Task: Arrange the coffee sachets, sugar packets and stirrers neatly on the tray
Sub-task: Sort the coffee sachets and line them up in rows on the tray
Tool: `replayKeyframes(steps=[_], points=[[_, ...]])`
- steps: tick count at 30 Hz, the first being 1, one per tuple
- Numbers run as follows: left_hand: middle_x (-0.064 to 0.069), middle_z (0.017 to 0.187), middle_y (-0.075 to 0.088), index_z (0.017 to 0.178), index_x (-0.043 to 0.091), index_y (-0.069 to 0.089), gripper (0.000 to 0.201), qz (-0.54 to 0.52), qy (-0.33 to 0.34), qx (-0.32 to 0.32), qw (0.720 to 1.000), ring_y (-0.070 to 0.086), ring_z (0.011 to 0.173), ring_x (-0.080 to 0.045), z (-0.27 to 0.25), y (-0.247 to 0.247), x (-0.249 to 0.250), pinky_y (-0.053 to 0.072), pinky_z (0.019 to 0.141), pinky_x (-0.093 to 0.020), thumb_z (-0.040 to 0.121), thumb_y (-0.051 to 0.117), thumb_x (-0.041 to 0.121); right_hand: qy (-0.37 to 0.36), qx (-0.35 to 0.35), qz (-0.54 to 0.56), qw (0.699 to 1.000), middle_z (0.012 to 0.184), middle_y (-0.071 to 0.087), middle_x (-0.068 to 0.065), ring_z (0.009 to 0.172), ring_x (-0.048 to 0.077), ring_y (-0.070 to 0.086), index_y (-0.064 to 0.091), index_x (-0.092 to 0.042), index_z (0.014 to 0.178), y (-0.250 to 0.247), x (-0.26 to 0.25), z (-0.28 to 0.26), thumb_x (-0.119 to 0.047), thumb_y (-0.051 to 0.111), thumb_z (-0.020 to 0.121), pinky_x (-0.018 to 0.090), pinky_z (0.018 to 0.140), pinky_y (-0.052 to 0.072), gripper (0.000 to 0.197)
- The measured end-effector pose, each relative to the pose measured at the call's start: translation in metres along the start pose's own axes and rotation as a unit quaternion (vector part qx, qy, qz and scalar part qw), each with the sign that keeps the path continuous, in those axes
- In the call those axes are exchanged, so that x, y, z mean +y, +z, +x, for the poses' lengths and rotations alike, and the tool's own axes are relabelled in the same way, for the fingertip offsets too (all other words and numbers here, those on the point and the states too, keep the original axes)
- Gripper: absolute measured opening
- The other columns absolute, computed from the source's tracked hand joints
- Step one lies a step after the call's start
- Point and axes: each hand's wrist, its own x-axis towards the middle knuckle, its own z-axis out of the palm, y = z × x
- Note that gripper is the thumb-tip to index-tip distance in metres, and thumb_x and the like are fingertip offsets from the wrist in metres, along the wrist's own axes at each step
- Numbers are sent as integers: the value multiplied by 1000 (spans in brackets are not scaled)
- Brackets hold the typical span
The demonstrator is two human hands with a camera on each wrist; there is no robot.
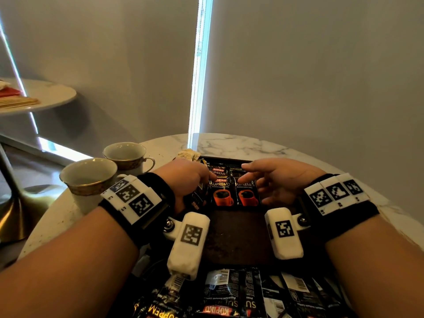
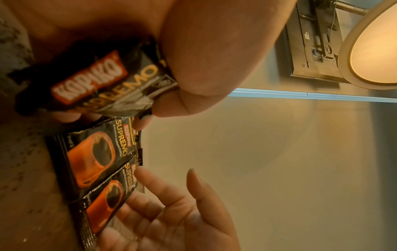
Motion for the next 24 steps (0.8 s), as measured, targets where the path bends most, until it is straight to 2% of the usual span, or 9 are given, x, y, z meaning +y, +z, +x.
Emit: replayKeyframes(steps=[2, 5, 7, 10, 13, 15, 18, 20, 24], points=[[-14, 83, 67, 100, 1, 72, 25, 18, 30, 10, 999, 66, 72, -28, 0, 2, -2, 59, 70, -40, 78, 70, 14, -2, -6, -2, 1000, 105, 69, 16, 97, 29, 62, 76, -9, 93, 6, 1, 2, -51, 73, 76, 39, 82, 44, 45], [-12, 81, 67, 96, 4, 69, 18, 27, 32, 15, 999, 65, 69, -25, -1, 3, -4, 56, 62, -35, 82, 70, 16, -16, 9, 4, 1000, 81, 73, 1, 97, 28, 56, 71, -13, 95, 11, 2, 5, -46, 69, 83, 35, 73, 41, 35], [-13, 86, 68, 96, 3, 71, 22, 30, 25, 15, 999, 67, 75, -27, -4, 2, -1, 58, 68, -37, 78, 70, 15, -19, 9, 2, 1000, 83, 72, 0, 99, 27, 56, 70, -12, 98, 12, 1, 4, -46, 68, 85, 35, 72, 40, 36], [-19, 104, 69, 95, 9, 79, 37, 28, 3, 12, 1000, 69, 97, -39, -8, 2, 4, 56, 92, -54, 61, 66, 17, -18, 6, -1, 1000, 96, 69, 8, 98, 28, 58, 73, -9, 96, 11, 1, 3, -48, 68, 84, 37, 79, 43, 41], [-15, 87, 68, 97, 1, 71, 22, 19, 33, 20, 999, 66, 78, -30, -9, 3, 2, 58, 76, -43, 79, 68, 14, -14, 2, 0, 1000, 101, 66, 15, 96, 30, 61, 73, -8, 100, 10, 0, 1, -49, 67, 83, 39, 83, 42, 45], [-16, 83, 66, 95, 2, 67, 14, 13, 52, 32, 998, 64, 72, -30, -8, 2, 0, 57, 69, -42, 85, 66, 12, -18, 15, -7, 1000, 99, 60, 13, 94, 29, 53, 75, -11, 97, 8, 0, 1, -51, 67, 83, 39, 80, 39, 43], [-16, 84, 66, 91, 3, 67, 7, -21, 73, 35, 997, 64, 75, -30, -10, 0, 4, 58, 75, -47, 86, 64, 8, -34, 52, -13, 998, 90, 46, 5, 88, 22, 41, 74, -15, 91, 5, -2, -1, -49, 65, 87, 37, 77, 34, 36], [-13, 84, 67, 85, 7, 68, 7, -48, 76, 35, 995, 65, 75, -28, -9, -2, 6, 58, 77, -46, 88, 62, 7, -78, 84, -18, 993, 93, 52, 3, 85, 18, 46, 73, -17, 94, 3, -4, -1, -46, 67, 87, 35, 73, 38, 30], [-29, 119, 67, 102, 6, 71, 27, -178, 48, -7, 983, 67, 105, -46, -7, -1, 11, 51, 95, -64, 92, 46, 0, -199, 64, 29, 978, 87, 67, 2, 74, 13, 59, 67, -17, 92, 5, -12, -9, -16, 67, 90, 27, 58, 42, 2]])
